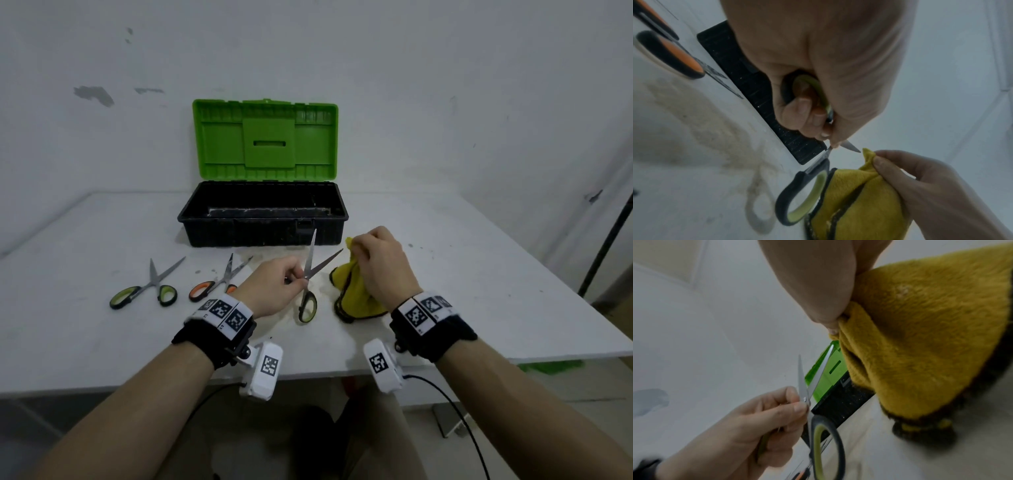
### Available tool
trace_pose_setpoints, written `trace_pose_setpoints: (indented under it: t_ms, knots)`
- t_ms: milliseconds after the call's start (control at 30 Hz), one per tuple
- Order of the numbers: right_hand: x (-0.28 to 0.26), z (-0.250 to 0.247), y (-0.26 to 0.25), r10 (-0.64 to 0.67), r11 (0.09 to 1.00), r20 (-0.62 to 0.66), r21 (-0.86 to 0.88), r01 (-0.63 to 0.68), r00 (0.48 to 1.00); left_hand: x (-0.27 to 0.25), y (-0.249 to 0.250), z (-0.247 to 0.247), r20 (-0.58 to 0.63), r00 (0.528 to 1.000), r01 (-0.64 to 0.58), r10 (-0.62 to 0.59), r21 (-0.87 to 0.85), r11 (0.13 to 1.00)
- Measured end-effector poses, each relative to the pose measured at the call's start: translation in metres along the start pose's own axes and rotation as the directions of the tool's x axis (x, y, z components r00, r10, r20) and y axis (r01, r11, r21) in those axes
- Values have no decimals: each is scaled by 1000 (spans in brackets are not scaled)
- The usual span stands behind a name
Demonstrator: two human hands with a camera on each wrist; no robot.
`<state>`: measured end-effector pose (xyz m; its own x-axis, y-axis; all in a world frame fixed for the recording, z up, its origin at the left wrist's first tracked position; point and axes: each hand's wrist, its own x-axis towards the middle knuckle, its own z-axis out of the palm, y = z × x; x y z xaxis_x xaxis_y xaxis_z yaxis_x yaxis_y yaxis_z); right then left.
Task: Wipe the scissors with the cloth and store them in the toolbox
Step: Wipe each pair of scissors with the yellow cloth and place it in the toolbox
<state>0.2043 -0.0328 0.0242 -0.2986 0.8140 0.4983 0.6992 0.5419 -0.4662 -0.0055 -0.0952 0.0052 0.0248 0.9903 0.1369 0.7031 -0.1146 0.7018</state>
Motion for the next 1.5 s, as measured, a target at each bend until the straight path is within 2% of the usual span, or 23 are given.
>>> trace_pose_setpoints:
  t_ms: [100, 200, 300, 367, 433, 500, 567, 633, 733, 833, 933, 1033, 1100, 1200, 1333, 1500]
  knots:
    - [-16, 5, -12, -178, 982, -68, 52, 181, 982, 0, 6, 0, 32, 997, 79, -75, -173, 982]
    - [-31, 18, -19, -320, 947, 9, 22, 320, 947, 0, 12, 1, 109, 986, 157, -125, -371, 915]
    - [-28, 20, -13, -319, 947, -12, 32, 320, 948, 0, 12, 0, 170, 977, 196, -130, -467, 862]
    - [-20, 17, -6, -262, 963, -60, 54, 265, 963, 0, 8, -2, 204, 970, 221, -134, -505, 834]
    - [-9, 9, 2, -167, 982, -107, 70, 175, 980, -1, 5, -3, 232, 962, 248, -145, -515, 821]
    - [-5, 2, 4, -136, 984, -165, 91, 152, 977, -1, 5, -3, 241, 957, 267, -161, -516, 814]
    - [-12, 2, -4, -212, 969, -173, 90, 230, 962, -1, 5, -2, 244, 955, 276, -167, -534, 799]
    - [-28, 8, -15, -320, 942, -103, 76, 328, 942, 0, 7, -2, 243, 956, 273, -163, -542, 795]
    - [-41, 19, -19, -357, 933, 8, 54, 356, 934, -1, 11, 0, 247, 960, 250, -134, -532, 809]
    - [-35, 19, -12, -319, 946, -17, 51, 319, 948, -2, 12, -2, 242, 963, 231, -117, -519, 823]
    - [-22, 15, -2, -217, 973, -57, 64, 220, 975, -3, 8, -6, 236, 965, 220, -112, -500, 838]
    - [-12, 8, 8, -103, 993, -55, 57, 106, 993, -5, 5, -6, 272, 954, 248, -127, -475, 844]
    - [-10, 4, 12, -82, 994, -70, 70, 87, 994, -6, 4, -5, 296, 942, 286, -156, -470, 835]
    - [-14, 1, 10, -105, 990, -104, 84, 114, 989, -4, 3, -3, 285, 937, 317, -202, -453, 833]
    - [-22, 0, 0, -189, 976, -55, 97, 193, 980, 0, 1, -2, 231, 944, 312, -234, -399, 862]
    - [-26, 1, -11, -326, 945, 124, 81, 318, 937, 2, -2, -4, 179, 947, 319, -266, -423, 848]
